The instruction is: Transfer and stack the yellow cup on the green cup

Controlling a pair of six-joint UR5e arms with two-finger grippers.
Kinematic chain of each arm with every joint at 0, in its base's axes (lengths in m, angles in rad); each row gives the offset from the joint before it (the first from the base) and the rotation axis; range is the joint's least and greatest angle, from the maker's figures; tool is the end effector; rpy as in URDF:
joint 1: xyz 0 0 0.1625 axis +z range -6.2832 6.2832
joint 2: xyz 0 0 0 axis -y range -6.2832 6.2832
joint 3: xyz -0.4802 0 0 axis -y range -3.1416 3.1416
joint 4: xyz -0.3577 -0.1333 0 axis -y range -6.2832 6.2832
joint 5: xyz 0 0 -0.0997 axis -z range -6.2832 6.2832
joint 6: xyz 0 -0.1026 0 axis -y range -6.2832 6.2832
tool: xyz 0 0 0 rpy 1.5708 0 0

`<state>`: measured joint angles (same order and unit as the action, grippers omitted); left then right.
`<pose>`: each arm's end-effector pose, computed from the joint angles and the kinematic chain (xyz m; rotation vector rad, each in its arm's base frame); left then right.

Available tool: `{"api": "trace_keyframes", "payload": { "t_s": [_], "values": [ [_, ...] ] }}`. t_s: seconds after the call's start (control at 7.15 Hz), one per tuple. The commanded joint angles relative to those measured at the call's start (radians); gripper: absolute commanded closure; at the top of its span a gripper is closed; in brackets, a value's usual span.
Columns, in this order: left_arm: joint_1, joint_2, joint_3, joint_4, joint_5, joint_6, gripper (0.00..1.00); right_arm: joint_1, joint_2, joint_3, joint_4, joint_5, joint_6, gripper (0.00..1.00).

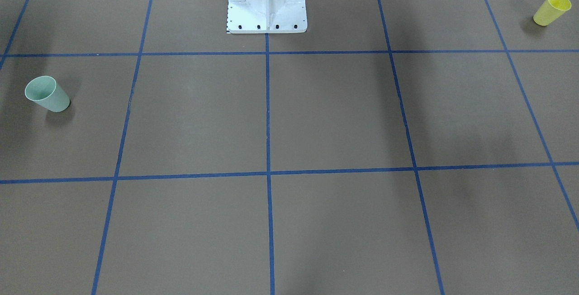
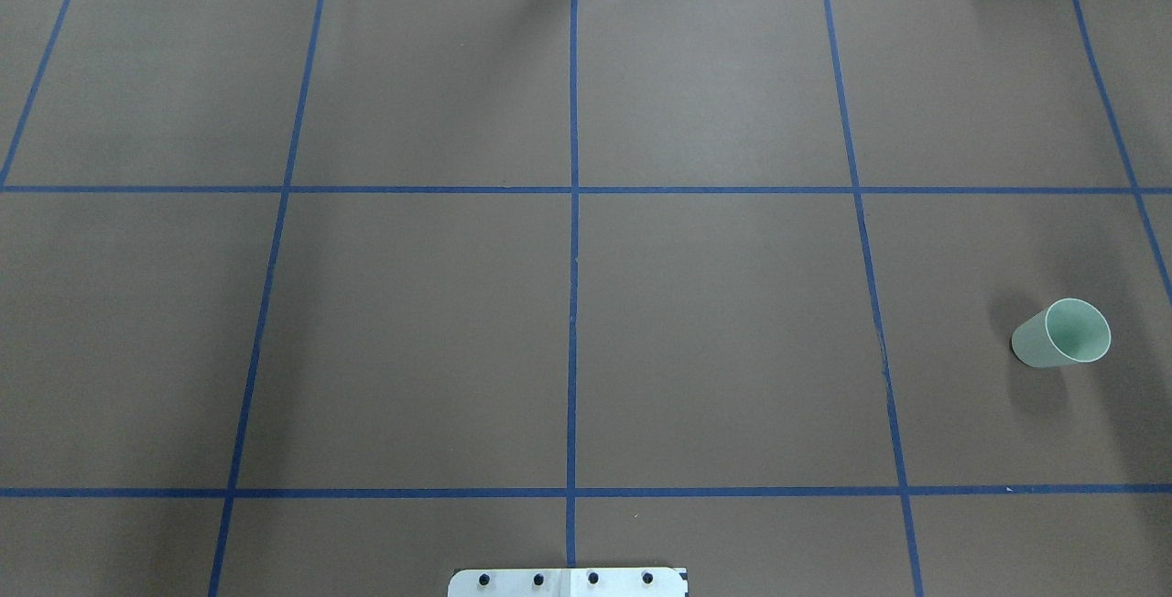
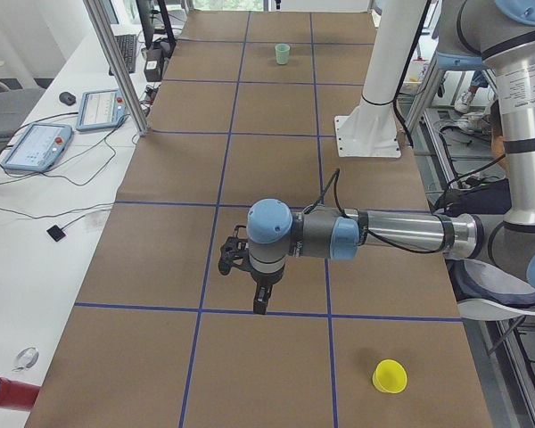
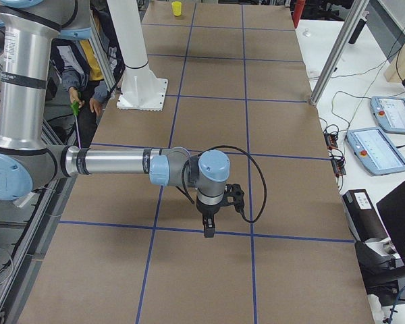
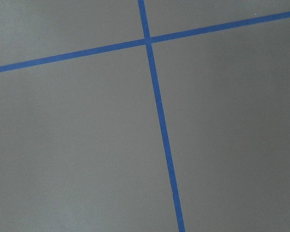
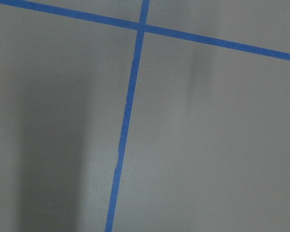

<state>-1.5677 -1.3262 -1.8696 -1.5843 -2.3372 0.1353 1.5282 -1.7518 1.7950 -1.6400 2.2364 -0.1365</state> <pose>-0.0611 -0.3456 0.6760 0.1150 0.7610 0.1575 0.0542 -0.3711 0.7027 0.0062 -0.6668 -0.1638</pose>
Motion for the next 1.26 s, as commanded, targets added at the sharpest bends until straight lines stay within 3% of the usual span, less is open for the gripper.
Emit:
{"api": "trace_keyframes", "payload": {
  "t_s": [0.0,1.12],
  "values": [
    [0.000,-0.005,-0.011,-0.005,-0.001,-0.008,0.00,0.001,0.000,0.001,0.000,0.000,0.000,0.00],
    [-0.002,-0.024,-0.053,-0.060,0.001,-0.013,0.00,-0.002,0.011,0.024,0.006,0.032,-0.002,0.00]
  ]
}}
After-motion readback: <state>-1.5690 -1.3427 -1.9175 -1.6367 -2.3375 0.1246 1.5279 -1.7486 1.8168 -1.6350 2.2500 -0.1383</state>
